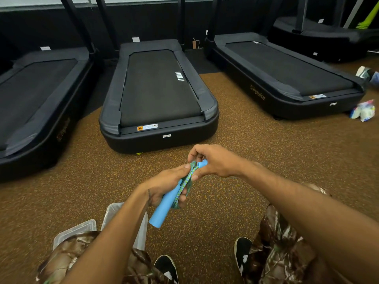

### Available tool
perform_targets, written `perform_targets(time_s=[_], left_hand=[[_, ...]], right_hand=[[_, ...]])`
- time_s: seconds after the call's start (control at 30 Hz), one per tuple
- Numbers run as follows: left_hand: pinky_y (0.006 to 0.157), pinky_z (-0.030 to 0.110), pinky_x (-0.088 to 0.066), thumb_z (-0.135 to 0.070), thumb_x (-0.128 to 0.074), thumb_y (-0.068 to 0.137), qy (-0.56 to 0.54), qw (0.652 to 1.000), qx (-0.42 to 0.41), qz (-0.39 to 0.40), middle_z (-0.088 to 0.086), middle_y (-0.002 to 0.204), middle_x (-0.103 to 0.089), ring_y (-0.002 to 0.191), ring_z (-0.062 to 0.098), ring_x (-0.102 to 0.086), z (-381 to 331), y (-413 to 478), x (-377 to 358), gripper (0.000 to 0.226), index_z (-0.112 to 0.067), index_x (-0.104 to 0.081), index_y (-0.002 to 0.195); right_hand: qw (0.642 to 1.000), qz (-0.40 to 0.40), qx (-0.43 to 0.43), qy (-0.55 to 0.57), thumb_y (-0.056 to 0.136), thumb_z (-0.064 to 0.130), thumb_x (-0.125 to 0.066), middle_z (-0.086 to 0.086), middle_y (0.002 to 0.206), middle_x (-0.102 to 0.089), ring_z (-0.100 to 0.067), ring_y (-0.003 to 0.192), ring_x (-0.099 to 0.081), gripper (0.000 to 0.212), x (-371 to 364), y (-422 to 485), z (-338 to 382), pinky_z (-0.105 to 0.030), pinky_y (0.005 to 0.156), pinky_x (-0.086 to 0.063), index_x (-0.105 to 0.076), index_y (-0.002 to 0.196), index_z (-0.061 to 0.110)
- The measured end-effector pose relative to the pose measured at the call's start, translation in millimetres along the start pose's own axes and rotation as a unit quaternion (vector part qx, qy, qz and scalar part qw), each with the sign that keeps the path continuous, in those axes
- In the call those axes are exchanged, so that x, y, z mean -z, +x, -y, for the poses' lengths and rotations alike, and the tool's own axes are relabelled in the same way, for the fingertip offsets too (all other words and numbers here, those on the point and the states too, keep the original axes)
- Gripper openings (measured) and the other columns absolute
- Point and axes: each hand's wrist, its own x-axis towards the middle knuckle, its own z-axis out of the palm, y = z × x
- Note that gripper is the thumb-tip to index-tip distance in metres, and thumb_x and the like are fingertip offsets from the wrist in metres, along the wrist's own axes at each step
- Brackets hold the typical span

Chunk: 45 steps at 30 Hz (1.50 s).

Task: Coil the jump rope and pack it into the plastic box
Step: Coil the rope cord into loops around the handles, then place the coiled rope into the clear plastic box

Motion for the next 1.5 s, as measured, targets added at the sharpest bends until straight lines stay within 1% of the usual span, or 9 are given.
perform_targets(time_s=[0.2,0.33,0.53,0.67,0.83,0.93,1.07,1.37,1.5], left_hand=[[0.074,0.052,-0.056,-0.044,-0.062,0.093,0.002,0.999,-0.002,0.049,0.008,0.062,-0.048,0.047,0.018,-0.05,-2,-6,5,0.054,-0.008,-0.056,0.133],[0.072,0.051,-0.058,-0.046,-0.069,0.087,-0.007,0.995,-0.012,0.098,0.006,0.061,-0.046,0.044,0.016,-0.047,-7,-7,15,0.07,0.003,-0.052,0.134],[0.068,0.047,-0.058,-0.043,-0.067,0.089,0.0,0.994,-0.019,0.108,0.006,0.062,-0.042,0.043,0.014,-0.043,-16,-13,20,0.031,-0.012,-0.062,0.088],[0.07,0.039,-0.057,-0.027,-0.079,0.079,0.058,0.986,-0.066,0.143,0.007,0.07,-0.048,0.054,0.012,-0.049,-20,-15,33,0.036,-0.004,-0.07,0.105],[0.064,0.027,-0.051,0.002,-0.076,0.078,0.084,0.981,-0.166,0.055,0.013,0.085,-0.055,0.063,0.018,-0.053,-28,-13,46,0.032,-0.001,-0.067,0.108],[0.058,0.023,-0.05,0.008,-0.068,0.083,0.085,0.976,-0.2,0.006,0.01,0.078,-0.058,0.058,0.016,-0.056,-36,-17,52,0.021,-0.003,-0.067,0.101],[0.06,0.026,-0.049,0.0,-0.076,0.074,0.101,0.969,-0.224,-0.038,0.008,0.078,-0.064,0.064,0.017,-0.059,-39,-26,74,0.034,-0.009,-0.07,0.105],[0.064,0.033,-0.054,-0.006,-0.073,0.082,0.206,0.947,-0.234,-0.079,0.012,0.119,-0.065,0.088,0.016,-0.064,-14,-35,120,0.057,-0.028,-0.058,0.131],[0.062,0.032,-0.055,-0.002,-0.07,0.073,0.213,0.932,-0.268,-0.12,0.013,0.12,-0.061,0.087,0.012,-0.061,-9,-36,135,0.067,-0.032,-0.056,0.131]], right_hand=[[0.999,0.022,0.005,-0.049,0.077,0.053,-0.074,0.01,0.098,-0.058,-0.007,0.089,-0.055,0.039,5,0,-10,-0.032,0.079,-0.047,-0.073,0.108,0.029],[0.997,0.069,-0.02,0.029,0.086,0.051,-0.066,0.011,0.079,-0.067,-0.009,0.074,-0.063,0.028,2,-4,-8,-0.04,0.078,-0.054,-0.072,0.099,0.026],[0.988,0.128,-0.021,0.085,0.087,0.046,-0.069,0.016,0.069,-0.066,-0.002,0.063,-0.059,0.017,2,-2,-1,-0.024,0.068,-0.048,-0.07,0.086,0.03],[0.983,0.091,-0.034,0.158,0.088,0.052,-0.065,-0.003,0.079,-0.072,-0.006,0.07,-0.058,0.036,0,2,-4,-0.034,0.073,-0.048,-0.075,0.087,0.018],[0.944,0.05,-0.062,0.322,0.094,0.033,-0.063,0.011,0.07,-0.064,-0.001,0.061,-0.049,0.021,1,5,0,-0.017,0.06,-0.037,-0.078,0.091,0.019],[0.916,0.028,-0.107,0.385,0.086,0.036,-0.071,0.0,0.066,-0.055,-0.008,0.054,-0.044,0.034,-4,17,5,-0.023,0.054,-0.034,-0.072,0.087,0.003],[0.871,0.037,-0.122,0.474,0.073,0.041,-0.074,-0.002,0.069,-0.063,-0.012,0.06,-0.054,0.026,-9,35,10,-0.025,0.057,-0.044,-0.072,0.072,0.015],[0.85,0.007,-0.175,0.496,0.084,0.044,-0.068,-0.001,0.062,-0.062,-0.008,0.049,-0.058,0.033,-44,80,26,-0.02,0.047,-0.047,-0.062,0.07,0.014],[0.842,0.007,-0.172,0.512,0.076,0.035,-0.074,-0.005,0.07,-0.065,-0.014,0.06,-0.06,0.024,-50,101,32,-0.027,0.061,-0.049,-0.072,0.08,0.011]])
